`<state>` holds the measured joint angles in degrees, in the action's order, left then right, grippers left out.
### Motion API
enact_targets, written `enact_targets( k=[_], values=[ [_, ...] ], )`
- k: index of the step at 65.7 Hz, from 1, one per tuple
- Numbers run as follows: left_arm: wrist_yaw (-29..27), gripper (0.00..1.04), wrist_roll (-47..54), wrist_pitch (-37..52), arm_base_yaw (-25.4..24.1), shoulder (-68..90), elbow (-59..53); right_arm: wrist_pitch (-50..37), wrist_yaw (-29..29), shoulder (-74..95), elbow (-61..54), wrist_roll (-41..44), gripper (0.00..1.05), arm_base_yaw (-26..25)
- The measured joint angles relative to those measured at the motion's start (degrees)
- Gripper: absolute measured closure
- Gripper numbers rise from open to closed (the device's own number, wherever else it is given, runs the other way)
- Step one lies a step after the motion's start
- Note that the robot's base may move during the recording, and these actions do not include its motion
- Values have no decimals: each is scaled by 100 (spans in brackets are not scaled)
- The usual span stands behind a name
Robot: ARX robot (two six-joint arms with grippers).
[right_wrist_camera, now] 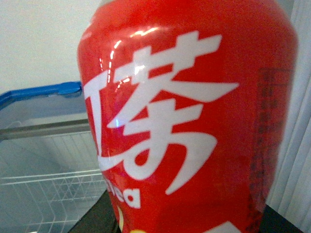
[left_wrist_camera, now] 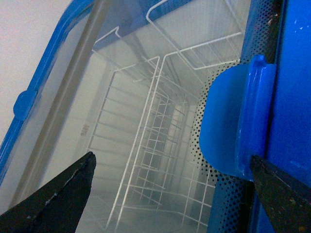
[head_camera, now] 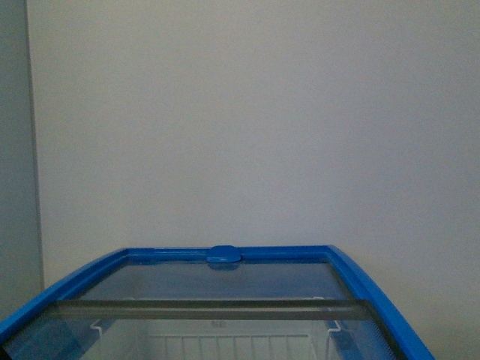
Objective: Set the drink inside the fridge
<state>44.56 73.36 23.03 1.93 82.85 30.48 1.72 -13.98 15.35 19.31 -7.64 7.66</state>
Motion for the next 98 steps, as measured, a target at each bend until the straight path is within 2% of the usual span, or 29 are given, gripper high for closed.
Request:
enact_targets(
  k=[28, 33, 38, 46, 67, 75, 83, 87, 98],
  values=[
    [-68, 8, 101, -107, 461, 1025, 1032, 0, 0, 2, 0, 0, 68, 0],
    [-133, 8, 39, 116, 527, 1309, 1379, 0, -7, 0, 0, 0, 68, 0],
    [-446, 8, 52, 450, 568, 1626, 1829, 0, 2, 0, 0, 2, 68, 0],
    [-1285, 8, 94, 748, 560, 2232, 2870, 0, -20, 0, 0, 2, 68, 0],
    [-2496, 8, -549, 1292, 555, 2798, 4293, 0, 0, 0, 0, 0, 68, 0],
    [-2874, 8, -1333, 1390, 579, 2660, 4323, 0, -2, 0, 0, 0, 68, 0],
    [-3254, 8, -2538, 1158, 601, 2162, 3838, 0, 2, 0, 0, 2, 68, 2],
    [-3499, 8, -3926, 848, 562, 1456, 3156, 0, 0, 0, 0, 0, 68, 0],
    [-3545, 8, -6216, 173, 179, -251, 1788, 0, 0, 0, 0, 2, 68, 0]
  ],
)
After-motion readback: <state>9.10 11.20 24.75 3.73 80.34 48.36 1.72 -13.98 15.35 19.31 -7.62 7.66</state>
